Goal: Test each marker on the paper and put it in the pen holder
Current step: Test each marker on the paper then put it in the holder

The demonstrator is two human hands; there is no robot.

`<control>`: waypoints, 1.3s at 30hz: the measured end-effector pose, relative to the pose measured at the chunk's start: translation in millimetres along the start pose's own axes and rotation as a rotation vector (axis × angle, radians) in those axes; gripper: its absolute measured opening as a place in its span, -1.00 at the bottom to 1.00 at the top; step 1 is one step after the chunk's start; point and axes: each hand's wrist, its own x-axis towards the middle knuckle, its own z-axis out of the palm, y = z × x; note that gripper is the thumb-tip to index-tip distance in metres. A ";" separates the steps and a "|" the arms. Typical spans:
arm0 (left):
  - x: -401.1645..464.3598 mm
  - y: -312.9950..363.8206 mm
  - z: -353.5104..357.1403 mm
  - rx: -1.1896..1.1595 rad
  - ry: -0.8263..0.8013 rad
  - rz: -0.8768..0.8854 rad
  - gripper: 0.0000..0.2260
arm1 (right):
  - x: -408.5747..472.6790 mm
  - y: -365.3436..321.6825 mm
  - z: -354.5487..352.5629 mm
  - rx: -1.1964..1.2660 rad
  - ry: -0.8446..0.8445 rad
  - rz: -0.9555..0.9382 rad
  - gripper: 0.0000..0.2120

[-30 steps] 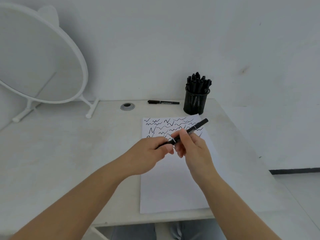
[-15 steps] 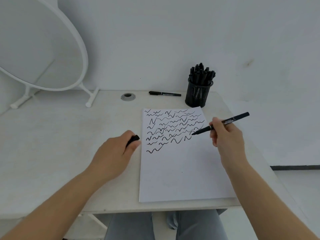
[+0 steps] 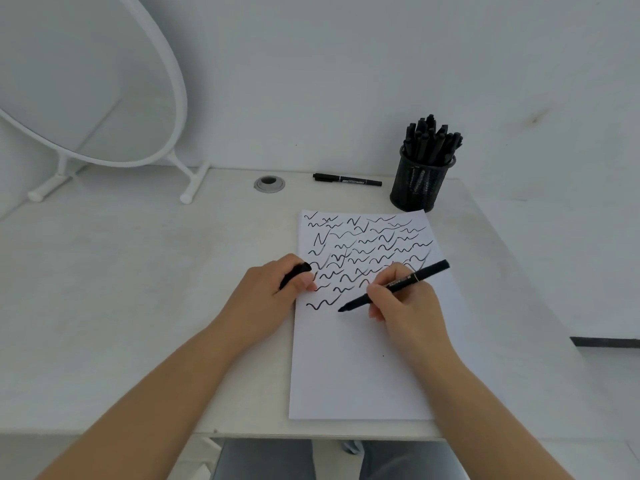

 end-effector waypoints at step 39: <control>-8.6 7.1 4.3 -0.104 -0.050 0.099 -0.96 | 4.5 3.8 -7.2 0.474 -0.072 -0.047 -0.76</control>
